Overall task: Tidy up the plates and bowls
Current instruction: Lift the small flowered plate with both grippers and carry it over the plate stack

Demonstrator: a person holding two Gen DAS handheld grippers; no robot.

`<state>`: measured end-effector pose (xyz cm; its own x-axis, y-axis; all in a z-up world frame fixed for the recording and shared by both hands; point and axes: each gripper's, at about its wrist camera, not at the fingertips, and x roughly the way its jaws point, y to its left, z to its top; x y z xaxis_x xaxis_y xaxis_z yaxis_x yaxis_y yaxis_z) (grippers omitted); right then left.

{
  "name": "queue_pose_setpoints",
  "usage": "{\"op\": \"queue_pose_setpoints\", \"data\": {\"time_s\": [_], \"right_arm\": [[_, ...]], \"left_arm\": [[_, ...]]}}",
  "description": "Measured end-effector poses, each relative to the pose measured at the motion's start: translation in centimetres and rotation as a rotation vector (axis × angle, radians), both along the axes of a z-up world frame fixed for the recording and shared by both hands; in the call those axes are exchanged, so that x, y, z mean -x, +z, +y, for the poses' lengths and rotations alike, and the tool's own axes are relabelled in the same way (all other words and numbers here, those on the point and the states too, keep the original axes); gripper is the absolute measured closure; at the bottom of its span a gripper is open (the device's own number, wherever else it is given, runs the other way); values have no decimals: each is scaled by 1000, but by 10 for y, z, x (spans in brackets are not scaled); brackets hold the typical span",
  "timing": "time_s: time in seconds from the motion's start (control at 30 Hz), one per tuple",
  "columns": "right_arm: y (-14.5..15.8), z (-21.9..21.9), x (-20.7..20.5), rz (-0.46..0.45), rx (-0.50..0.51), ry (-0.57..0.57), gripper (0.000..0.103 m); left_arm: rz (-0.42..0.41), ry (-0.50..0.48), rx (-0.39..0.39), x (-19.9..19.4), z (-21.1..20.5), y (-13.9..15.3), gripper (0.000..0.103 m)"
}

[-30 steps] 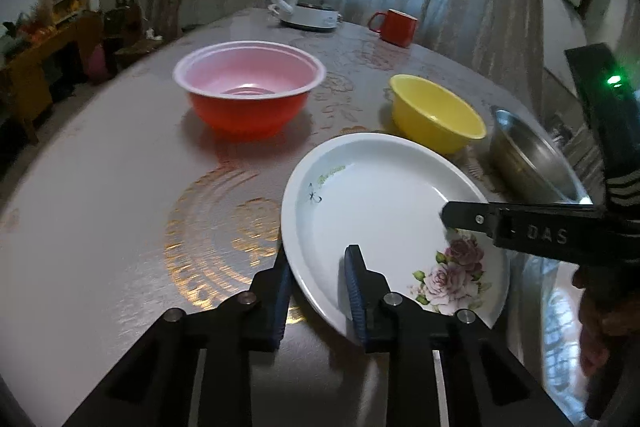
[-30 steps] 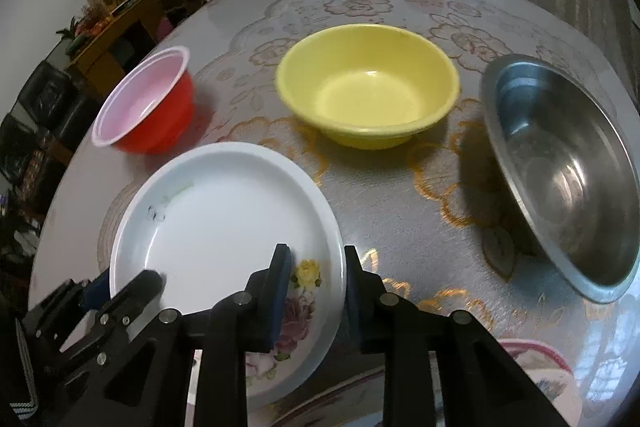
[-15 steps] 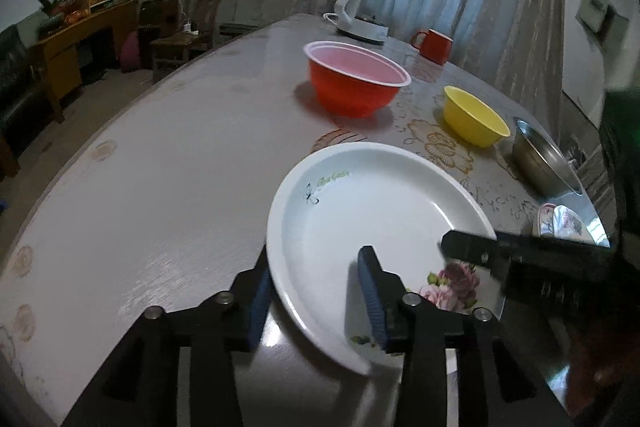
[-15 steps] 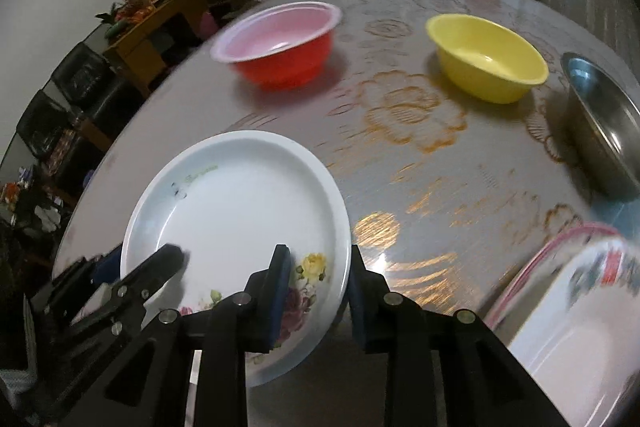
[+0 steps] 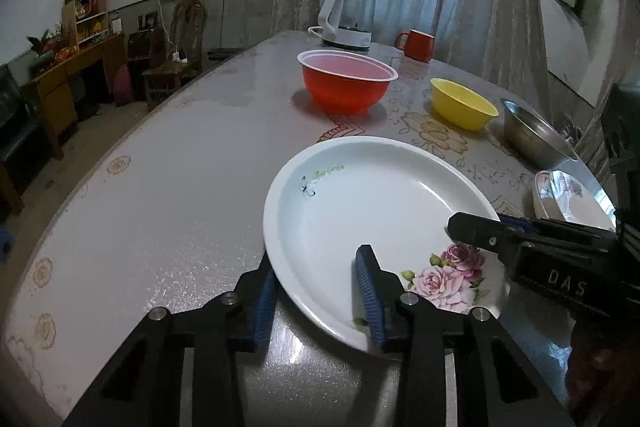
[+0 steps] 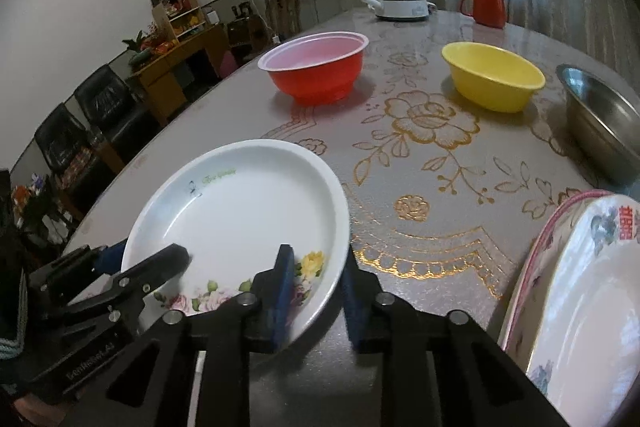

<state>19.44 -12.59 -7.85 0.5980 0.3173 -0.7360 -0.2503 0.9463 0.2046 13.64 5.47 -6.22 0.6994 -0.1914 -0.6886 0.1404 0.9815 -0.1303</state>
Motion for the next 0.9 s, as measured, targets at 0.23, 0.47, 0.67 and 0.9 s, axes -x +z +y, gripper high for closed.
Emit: {"op": "queue_pose_setpoints", "data": {"time_s": [0.23, 0.47, 0.67, 0.9], "right_arm": [[-1, -1, 2, 0, -22, 13, 85], [2, -3, 18, -30, -16, 9, 85], [15, -11, 36, -58, -18, -6, 85], [37, -30, 57, -100, -24, -42, 85]], "left_arm": [[-15, 0, 4, 10, 1, -1, 65], [-35, -3, 36, 24, -1, -2, 65], [-74, -16, 60, 38, -9, 9, 65], [-120, -60, 83, 52, -30, 29, 65]]}}
